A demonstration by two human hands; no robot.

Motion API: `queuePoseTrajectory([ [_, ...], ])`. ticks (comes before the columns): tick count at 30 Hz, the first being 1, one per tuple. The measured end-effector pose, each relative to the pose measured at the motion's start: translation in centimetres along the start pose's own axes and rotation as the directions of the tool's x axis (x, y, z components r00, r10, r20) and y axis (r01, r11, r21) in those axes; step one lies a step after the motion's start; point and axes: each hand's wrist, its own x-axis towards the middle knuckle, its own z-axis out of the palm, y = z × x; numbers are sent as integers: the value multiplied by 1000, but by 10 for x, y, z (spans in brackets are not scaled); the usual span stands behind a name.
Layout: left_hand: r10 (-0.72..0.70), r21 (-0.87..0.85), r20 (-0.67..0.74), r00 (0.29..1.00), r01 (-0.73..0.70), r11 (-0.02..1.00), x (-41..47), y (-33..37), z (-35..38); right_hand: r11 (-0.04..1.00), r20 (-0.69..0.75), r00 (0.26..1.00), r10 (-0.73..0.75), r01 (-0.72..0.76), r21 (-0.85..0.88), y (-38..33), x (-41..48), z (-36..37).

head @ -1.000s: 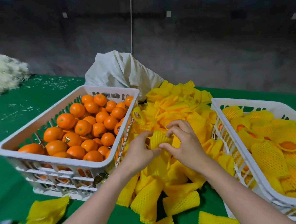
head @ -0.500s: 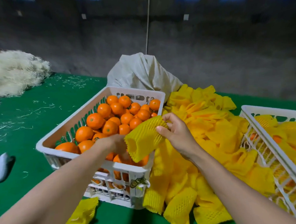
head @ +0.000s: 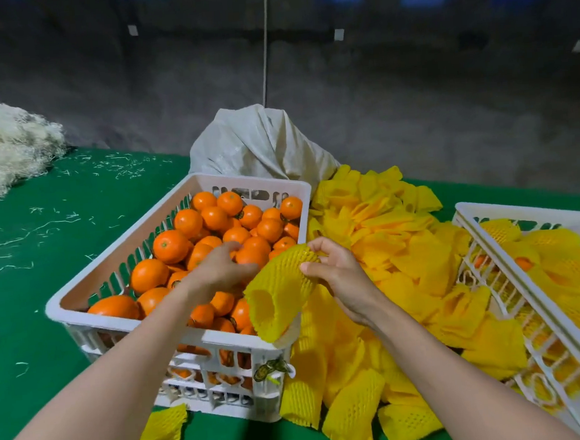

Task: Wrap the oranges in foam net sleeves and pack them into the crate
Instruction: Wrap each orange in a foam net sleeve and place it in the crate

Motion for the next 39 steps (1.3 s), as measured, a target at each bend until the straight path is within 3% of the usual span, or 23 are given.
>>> queuePoseTrajectory([
  [2, 104, -321, 59, 993, -79, 944, -7, 4, -1, 992, 24, 1000, -3, -1, 128, -6, -7, -4],
  [4, 168, -501, 117, 979, -88, 861, -17, 18, 5, 977, 41, 999, -1, -7, 212, -12, -15, -8],
  [7, 231, -635, 197, 953, -55, 771, -36, 43, 33, 966, 47, 998, -32, 19, 258, -17, -26, -14],
  [11, 224, -789, 306, 925, 115, 603, -60, 66, 68, 956, 39, 997, -73, 59, 286, -23, -41, -29],
  [15, 141, -819, 258, 956, 139, 557, -72, 82, 105, 948, 62, 994, -92, 68, 310, -25, -58, -48],
  [17, 127, -822, 197, 972, 93, 562, -74, 83, 125, 974, 70, 992, -104, 88, 207, -24, -65, -56],
  [23, 148, -857, 105, 983, 14, 515, -81, 84, 166, 970, -197, 951, -238, 223, -97, -17, -80, -85],
  [29, 167, -861, 201, 965, 93, 500, -87, 80, 189, 957, -383, 878, -288, 270, -102, -12, -84, -114],
  [34, 221, -725, 157, 963, -40, 688, -91, 79, 198, 965, -464, 848, -255, 192, -180, -5, -93, -117],
  [36, 195, -773, 109, 975, -41, 634, -91, 78, 206, 961, -488, 830, -269, 196, -196, -2, -100, -115],
  [39, 218, -894, 122, 968, 12, 447, -89, 78, 221, 959, -484, 831, -274, 198, -203, 4, -110, -104],
])
